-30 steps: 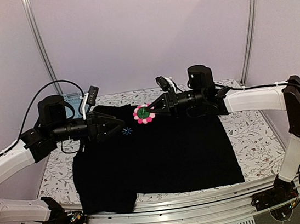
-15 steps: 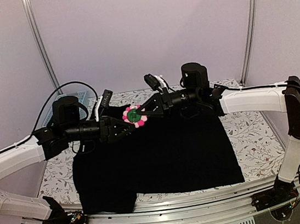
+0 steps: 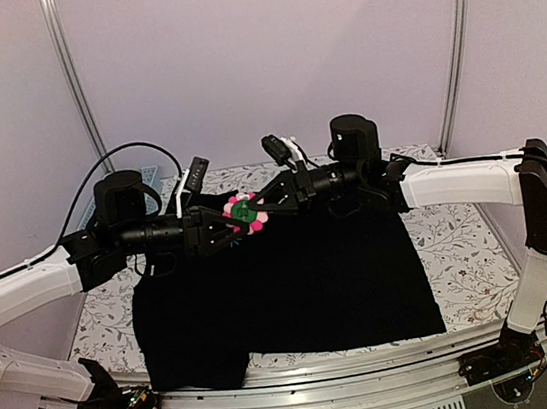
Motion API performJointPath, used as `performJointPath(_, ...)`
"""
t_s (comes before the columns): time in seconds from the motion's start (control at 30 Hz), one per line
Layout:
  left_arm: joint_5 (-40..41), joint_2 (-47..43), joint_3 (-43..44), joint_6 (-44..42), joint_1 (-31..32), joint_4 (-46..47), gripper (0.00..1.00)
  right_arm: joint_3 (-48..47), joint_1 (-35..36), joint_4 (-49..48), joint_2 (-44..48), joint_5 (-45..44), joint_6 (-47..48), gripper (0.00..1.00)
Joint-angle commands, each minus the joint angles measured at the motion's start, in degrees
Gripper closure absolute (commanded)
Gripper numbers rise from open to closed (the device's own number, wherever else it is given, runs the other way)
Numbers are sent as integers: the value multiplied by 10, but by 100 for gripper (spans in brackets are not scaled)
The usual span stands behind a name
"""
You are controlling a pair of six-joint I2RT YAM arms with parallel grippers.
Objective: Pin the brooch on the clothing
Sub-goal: Pass from the right arm to the left
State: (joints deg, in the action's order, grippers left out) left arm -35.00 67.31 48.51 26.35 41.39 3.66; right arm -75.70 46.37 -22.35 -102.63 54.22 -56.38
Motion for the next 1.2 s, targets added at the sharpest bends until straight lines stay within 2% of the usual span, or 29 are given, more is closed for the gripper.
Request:
performJointPath(0.0,-11,-1,-3,-17,9,4,45,-16,4,-8,-5,0,5,100)
performJointPath(0.03,-11,-2,-6,-18,11,6,45,-16,4,-9,-5,0,5,100)
performJointPath(0.13,-14,-4,-11,-20,14,15,55,-20,3,-9,-5,2,4,100)
performJointPath(0.3,-20,-3,-5,-31,15,14,65,-21,5,-9,-5,2,5,100)
performJointPath(0.9,-10,0,36,-52,3,5,71,-20,17,23,-1,9,29,100)
performJointPath(1.17,-15,-3,39,-44,3,2,67,-23,18,42,2,7,45,100)
